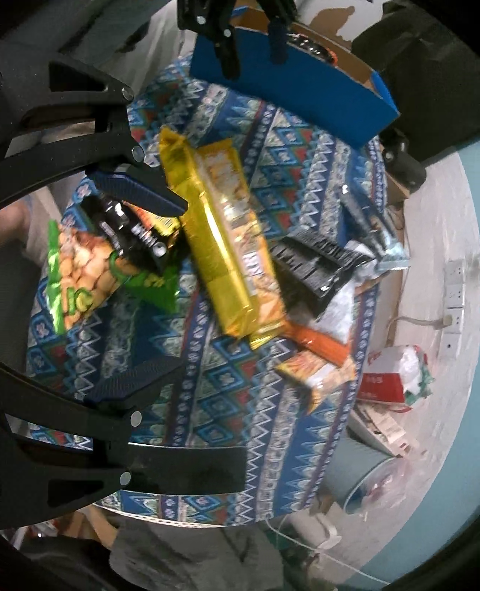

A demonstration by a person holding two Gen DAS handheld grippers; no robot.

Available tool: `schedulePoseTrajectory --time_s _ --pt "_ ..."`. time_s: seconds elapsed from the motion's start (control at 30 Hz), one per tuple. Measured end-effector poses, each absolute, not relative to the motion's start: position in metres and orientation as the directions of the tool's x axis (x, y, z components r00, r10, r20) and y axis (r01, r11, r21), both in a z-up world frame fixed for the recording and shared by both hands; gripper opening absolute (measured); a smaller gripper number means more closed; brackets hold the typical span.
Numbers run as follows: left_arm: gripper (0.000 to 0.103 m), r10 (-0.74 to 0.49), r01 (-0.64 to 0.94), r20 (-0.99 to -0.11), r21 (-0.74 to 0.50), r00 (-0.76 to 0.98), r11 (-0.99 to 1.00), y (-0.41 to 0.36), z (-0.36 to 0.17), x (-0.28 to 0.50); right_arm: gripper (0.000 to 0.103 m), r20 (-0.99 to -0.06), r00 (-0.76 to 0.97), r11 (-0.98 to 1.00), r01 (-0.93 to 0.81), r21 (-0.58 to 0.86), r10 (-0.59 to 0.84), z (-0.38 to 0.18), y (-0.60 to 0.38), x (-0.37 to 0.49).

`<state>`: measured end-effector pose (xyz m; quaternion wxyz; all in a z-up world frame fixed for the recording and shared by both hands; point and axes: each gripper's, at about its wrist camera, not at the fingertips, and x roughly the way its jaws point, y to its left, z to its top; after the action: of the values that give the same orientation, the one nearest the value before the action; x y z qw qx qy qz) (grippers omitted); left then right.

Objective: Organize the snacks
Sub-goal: 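Grasp the yellow wafer bar with left tool while right tool grasps the green peanut bag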

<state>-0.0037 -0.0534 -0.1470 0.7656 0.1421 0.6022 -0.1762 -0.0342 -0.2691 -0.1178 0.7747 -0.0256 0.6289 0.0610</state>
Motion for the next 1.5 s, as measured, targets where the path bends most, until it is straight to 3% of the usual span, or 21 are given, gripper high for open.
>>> schedulePoseTrajectory --time_s 0.8,0.97,1.0,1.1,1.23,1.5 --pt "0.074 0.002 0.477 -0.983 0.092 0.185 0.874 -0.101 -0.193 0.018 0.078 -0.993 0.024 0.981 -0.159 0.108 0.114 -0.184 -0.277 -0.068" --pt "0.074 0.012 0.467 -0.984 0.095 0.179 0.879 -0.102 -0.200 0.026 0.078 -0.998 0.001 0.984 -0.167 0.068 0.069 -0.205 -0.271 -0.061" --pt "0.074 0.011 0.463 -0.984 0.095 0.180 0.881 -0.103 -0.201 0.029 0.077 -0.998 -0.009 0.983 -0.172 0.060 0.059 -0.211 -0.270 -0.060" --pt "0.074 0.022 0.448 -0.980 0.111 0.198 0.887 -0.105 -0.204 0.039 0.053 -0.999 -0.018 0.981 -0.185 0.051 0.048 -0.217 -0.271 -0.059" --pt "0.074 0.029 0.449 -0.974 0.130 0.224 0.884 -0.110 -0.210 0.053 0.040 -0.999 -0.003 0.983 -0.180 0.041 0.042 -0.215 -0.278 -0.059" --pt "0.079 0.032 0.463 -0.975 0.134 0.222 0.876 -0.130 -0.226 0.072 0.040 -0.994 0.107 0.999 -0.031 0.021 0.024 -0.194 -0.324 -0.055"
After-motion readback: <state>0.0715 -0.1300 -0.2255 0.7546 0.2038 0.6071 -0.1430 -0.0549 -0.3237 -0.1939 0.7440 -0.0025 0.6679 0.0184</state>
